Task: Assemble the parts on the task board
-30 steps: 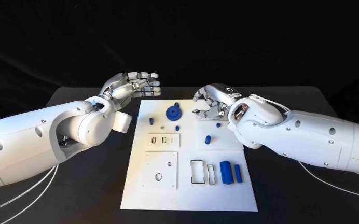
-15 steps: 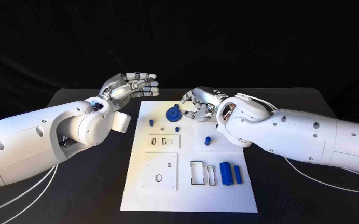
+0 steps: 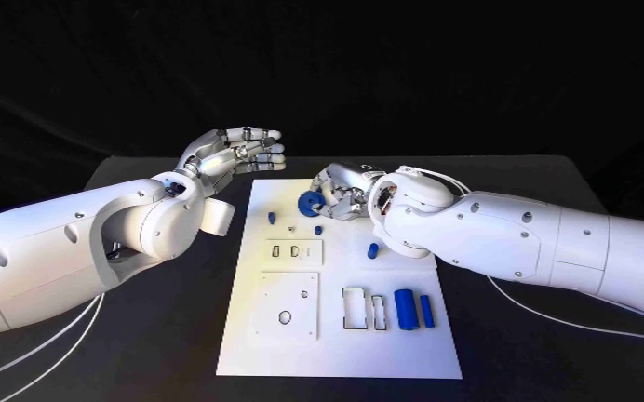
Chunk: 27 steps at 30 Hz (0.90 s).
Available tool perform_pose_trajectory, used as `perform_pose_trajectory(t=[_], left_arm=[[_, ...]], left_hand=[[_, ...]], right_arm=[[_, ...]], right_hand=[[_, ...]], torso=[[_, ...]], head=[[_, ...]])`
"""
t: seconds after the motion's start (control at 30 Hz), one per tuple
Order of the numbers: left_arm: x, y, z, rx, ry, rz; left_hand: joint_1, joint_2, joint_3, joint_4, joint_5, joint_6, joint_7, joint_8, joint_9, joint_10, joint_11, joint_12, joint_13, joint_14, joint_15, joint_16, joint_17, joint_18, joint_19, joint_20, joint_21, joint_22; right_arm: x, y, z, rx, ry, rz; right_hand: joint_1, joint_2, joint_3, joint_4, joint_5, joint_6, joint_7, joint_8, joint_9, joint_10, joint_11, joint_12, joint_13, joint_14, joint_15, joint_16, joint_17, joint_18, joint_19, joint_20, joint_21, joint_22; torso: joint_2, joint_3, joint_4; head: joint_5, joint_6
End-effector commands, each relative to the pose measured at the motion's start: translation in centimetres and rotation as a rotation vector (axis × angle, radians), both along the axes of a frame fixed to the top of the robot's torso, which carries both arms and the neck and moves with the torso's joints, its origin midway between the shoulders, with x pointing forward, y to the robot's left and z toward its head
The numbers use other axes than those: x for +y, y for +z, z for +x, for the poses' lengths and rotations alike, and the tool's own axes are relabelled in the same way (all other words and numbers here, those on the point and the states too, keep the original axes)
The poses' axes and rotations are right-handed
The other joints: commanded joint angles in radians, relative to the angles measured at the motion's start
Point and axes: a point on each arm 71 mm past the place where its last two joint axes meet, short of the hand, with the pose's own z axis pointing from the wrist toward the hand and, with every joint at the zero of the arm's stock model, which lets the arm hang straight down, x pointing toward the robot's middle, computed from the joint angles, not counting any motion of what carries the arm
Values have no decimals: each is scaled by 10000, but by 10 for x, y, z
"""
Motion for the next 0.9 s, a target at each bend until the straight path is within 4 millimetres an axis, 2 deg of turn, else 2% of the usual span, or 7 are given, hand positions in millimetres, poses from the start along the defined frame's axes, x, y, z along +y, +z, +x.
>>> perform_pose_trajectory(t=[0.03, 0.23, 0.3, 0.47, 0.53, 0.9], left_arm=[[-2, 2, 0, -83, -149, -112], [-2, 2, 0, -81, -140, -108], [-2, 1, 0, -81, -131, -105], [-1, 1, 0, -79, -122, -101], [-1, 1, 0, -77, -121, -99], [1, 1, 0, -84, -69, -85]], left_hand=[[-92, 19, 51, -8, -45, -60, 513, 56, 8, -6, 26, 26, -2, -46, 11, -47, 12, 107, -38, 6, -32, -12], [-92, 19, 51, -8, -45, -60, 513, 56, 8, -6, 26, 26, -2, -46, 11, -47, 12, 107, -38, 6, -32, -12], [-92, 19, 51, -8, -45, -60, 513, 56, 8, -6, 26, 26, -2, -46, 11, -47, 12, 107, -38, 6, -32, -12], [-105, 21, 64, -23, -42, -64, 513, 68, 13, -5, 26, 30, -1, -59, 14, -50, 13, 109, -47, 10, -37, -16], [-105, 21, 64, -23, -42, -64, 513, 68, 13, -5, 26, 30, -1, -59, 14, -50, 13, 109, -47, 10, -37, -16], [-117, 22, 71, -30, -42, -68, 514, 75, 16, -6, 28, 31, -1, -68, 16, -51, 14, 110, -53, 13, -40, -18]], right_arm=[[1, -6, 3, 249, -28, -473], [3, -10, 4, 308, -65, -573], [3, -10, 5, 325, -77, -598], [3, -12, 5, 373, -86, -662], [3, -12, 5, 408, -75, -695], [-4, -11, 5, 138, -366, -623]], right_hand=[[90, -25, 53, 7, 32, -31, 1, -29, 10, 17, -55, 28, 983, 1059, -64, 41, 2635, -164, 19, -49, 25, 647], [95, -34, 72, -12, 62, -4, -4, -29, 10, 30, -49, 39, 1001, 1059, -65, 41, 2635, -165, 20, -53, 26, 651], [94, -38, 75, -15, 68, -2, -5, -29, 7, 20, -48, 30, 987, 1059, -65, 41, 2635, -165, 20, -53, 25, 650], [86, -47, 74, -15, 67, 5, -6, -28, 5, 23, -41, 33, 993, 1059, -64, 41, 2635, -165, 20, -54, 25, 651], [46, -72, 79, -13, 62, 219, -5, 7, 82, 26, -28, 37, 999, 1059, -54, 41, 2635, -166, 17, -53, 19, 650], [-62, -182, 56, -4, -10, 382, 6, 27, 92, 45, 11, 55, 1026, 1059, -24, 41, 2635, -181, 46, -36, 58, 700]], torso=[[-2, 8, 11], [-7, 13, -3], [-12, 14, -9], [-12, 19, -17], [-14, 16, -14], [-6, 21, -16]], head=[[-14, -20], [7, -39], [-44, -18], [-28, -17], [-27, -29], [-16, -17]])
